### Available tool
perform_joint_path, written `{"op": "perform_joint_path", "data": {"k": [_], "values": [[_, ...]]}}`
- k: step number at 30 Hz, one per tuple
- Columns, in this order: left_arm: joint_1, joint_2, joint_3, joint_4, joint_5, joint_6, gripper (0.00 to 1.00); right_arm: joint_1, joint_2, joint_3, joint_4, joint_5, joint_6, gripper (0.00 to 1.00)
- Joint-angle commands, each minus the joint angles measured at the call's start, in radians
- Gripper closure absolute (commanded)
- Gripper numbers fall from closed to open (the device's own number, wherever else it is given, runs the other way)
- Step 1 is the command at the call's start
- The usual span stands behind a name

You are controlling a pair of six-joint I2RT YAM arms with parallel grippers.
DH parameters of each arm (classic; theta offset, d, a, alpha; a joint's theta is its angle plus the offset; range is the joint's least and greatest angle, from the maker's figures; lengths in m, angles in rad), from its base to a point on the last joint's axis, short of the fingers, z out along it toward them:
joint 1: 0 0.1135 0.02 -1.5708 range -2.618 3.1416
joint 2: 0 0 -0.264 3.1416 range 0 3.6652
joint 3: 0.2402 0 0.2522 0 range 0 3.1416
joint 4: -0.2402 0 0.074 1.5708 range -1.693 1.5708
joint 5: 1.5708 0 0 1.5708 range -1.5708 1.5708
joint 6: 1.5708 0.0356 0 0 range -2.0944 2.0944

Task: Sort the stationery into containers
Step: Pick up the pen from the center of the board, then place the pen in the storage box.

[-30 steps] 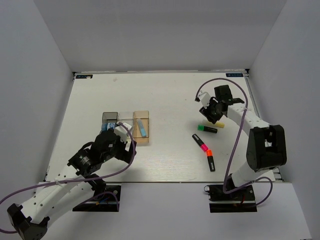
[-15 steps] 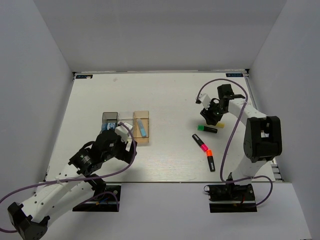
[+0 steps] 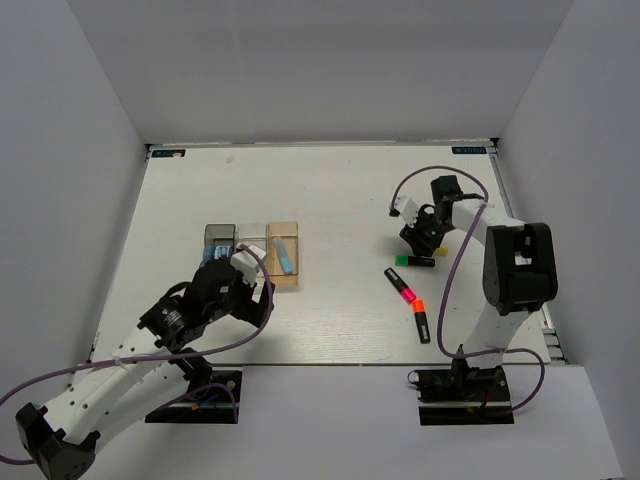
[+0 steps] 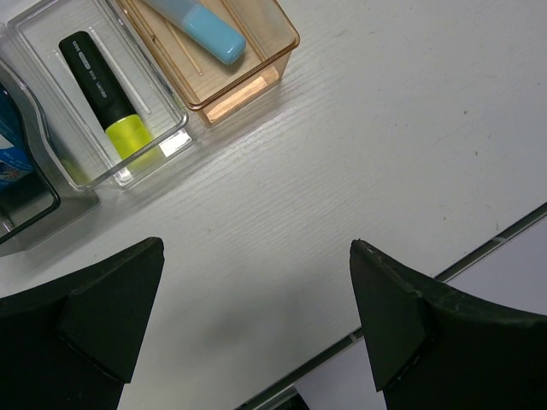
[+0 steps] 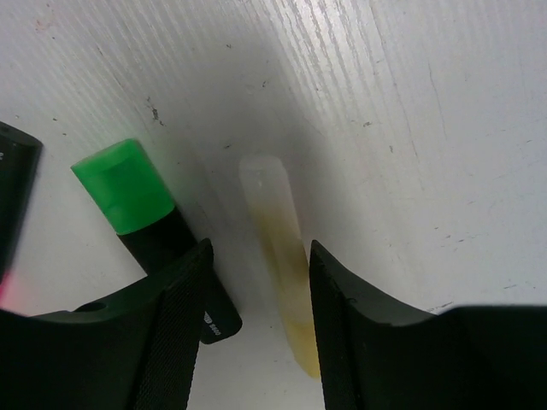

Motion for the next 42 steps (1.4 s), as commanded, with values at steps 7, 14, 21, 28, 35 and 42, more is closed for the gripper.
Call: {"op": "perform_joint_path", "data": {"k": [7,14,21,28,35,42], "values": [[-0.004,-0.005,0.034,-0.004,0.009,0.0,0.0,-0.004,0.023,-0.055,0.034,0.048,-0.069,0.59],[-0.004,-0.009,0.034,-0.004,0.009,-0.002,0.0,-0.001,0.021,-0.109,0.071,0.096,-0.083,0.88],[-0.001,-0.016,0.031,-0.003,0.008,0.001,0.0,0.007,-0.041,-0.012,-0.069,-0.026,0.02,1.0],[-0.002,-0.034,0.025,0.01,0.005,0.001,0.0,0.084,-0.092,0.224,-0.242,-0.31,0.297,1.0],[-0.001,-0.081,0.005,0.034,-0.001,0.01,0.0,0.353,0.009,0.397,-0.108,-0.375,0.843,1.0],[-0.002,-0.106,-0.01,0.04,-0.03,0.019,0.0,0.548,0.214,0.667,0.107,-0.219,1.314,1.0]]}}
